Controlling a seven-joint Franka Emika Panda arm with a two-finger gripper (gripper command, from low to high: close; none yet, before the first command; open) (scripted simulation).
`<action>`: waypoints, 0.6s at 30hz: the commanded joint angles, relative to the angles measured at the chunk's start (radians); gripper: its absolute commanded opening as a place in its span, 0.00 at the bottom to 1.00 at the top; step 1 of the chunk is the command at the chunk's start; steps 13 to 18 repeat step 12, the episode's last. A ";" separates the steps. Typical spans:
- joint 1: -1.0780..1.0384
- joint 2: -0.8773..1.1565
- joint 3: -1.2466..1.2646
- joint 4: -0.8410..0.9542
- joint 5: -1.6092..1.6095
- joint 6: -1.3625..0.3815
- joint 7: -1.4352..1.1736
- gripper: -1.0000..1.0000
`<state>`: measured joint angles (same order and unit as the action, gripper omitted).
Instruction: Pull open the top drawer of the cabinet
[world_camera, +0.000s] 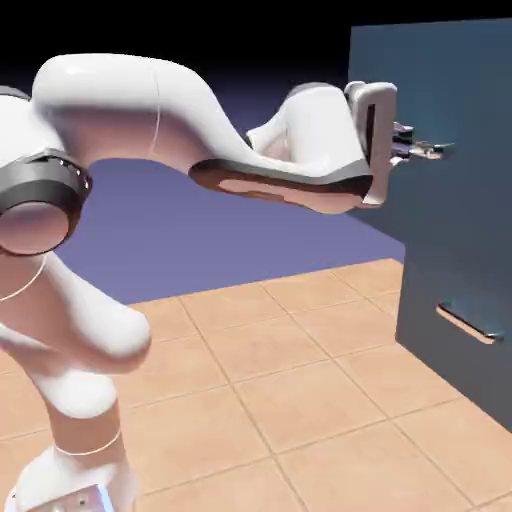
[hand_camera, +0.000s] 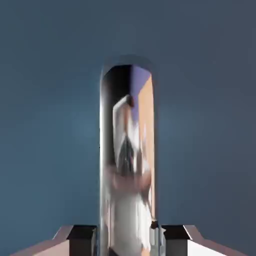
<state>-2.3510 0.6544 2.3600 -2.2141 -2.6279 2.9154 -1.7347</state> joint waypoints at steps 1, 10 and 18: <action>-0.037 0.025 0.029 -0.029 0.013 0.004 -0.013 0.00; -0.275 0.197 0.197 -0.207 0.109 0.064 -0.094 1.00; -0.326 0.235 0.231 -0.244 0.131 0.082 -0.110 1.00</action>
